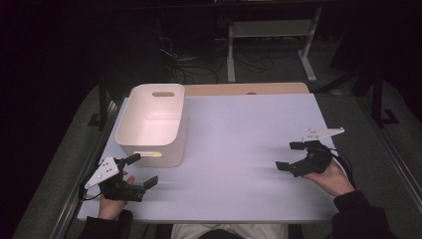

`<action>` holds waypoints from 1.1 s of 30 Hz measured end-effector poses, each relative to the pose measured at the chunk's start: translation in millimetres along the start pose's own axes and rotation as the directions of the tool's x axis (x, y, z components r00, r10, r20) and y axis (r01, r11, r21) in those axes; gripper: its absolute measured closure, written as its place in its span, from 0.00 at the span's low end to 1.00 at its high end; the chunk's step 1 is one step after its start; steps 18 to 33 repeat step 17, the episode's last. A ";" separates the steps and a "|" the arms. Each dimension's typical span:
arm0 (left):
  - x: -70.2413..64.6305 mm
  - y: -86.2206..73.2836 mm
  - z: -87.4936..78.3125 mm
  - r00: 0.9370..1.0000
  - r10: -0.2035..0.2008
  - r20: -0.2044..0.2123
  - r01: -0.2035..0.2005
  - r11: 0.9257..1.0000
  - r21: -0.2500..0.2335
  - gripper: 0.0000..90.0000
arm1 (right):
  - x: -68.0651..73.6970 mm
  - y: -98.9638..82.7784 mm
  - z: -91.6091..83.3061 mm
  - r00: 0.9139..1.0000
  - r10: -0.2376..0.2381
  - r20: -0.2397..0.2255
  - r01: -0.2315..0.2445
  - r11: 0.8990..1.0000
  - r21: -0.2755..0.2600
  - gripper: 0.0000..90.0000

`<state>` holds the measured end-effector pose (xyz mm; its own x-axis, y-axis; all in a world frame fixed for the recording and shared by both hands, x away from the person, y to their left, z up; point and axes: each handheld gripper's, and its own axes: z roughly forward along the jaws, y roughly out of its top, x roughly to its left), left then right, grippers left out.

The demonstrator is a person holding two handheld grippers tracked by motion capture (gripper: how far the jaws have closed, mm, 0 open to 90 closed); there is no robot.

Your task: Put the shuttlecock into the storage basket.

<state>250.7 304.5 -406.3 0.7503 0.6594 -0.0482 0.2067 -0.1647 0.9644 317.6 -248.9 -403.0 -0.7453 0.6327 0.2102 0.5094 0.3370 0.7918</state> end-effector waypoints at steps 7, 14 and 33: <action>0.0 0.0 -0.1 1.000 0.001 0.000 -0.001 1.000 0.000 0.00 | -0.4 -11.3 -5.4 1.000 0.010 0.018 -0.010 1.000 -0.017 0.00; -0.3 -0.1 -0.1 1.000 0.000 0.000 0.000 1.000 -0.001 0.00 | 0.2 -22.0 -5.6 0.999 0.013 0.037 -0.012 1.000 -0.019 0.00; -0.3 -0.1 0.0 1.000 -0.001 0.001 0.001 1.000 -0.002 0.00 | -0.3 -23.9 -5.5 0.999 0.018 0.037 -0.017 1.000 -0.022 0.00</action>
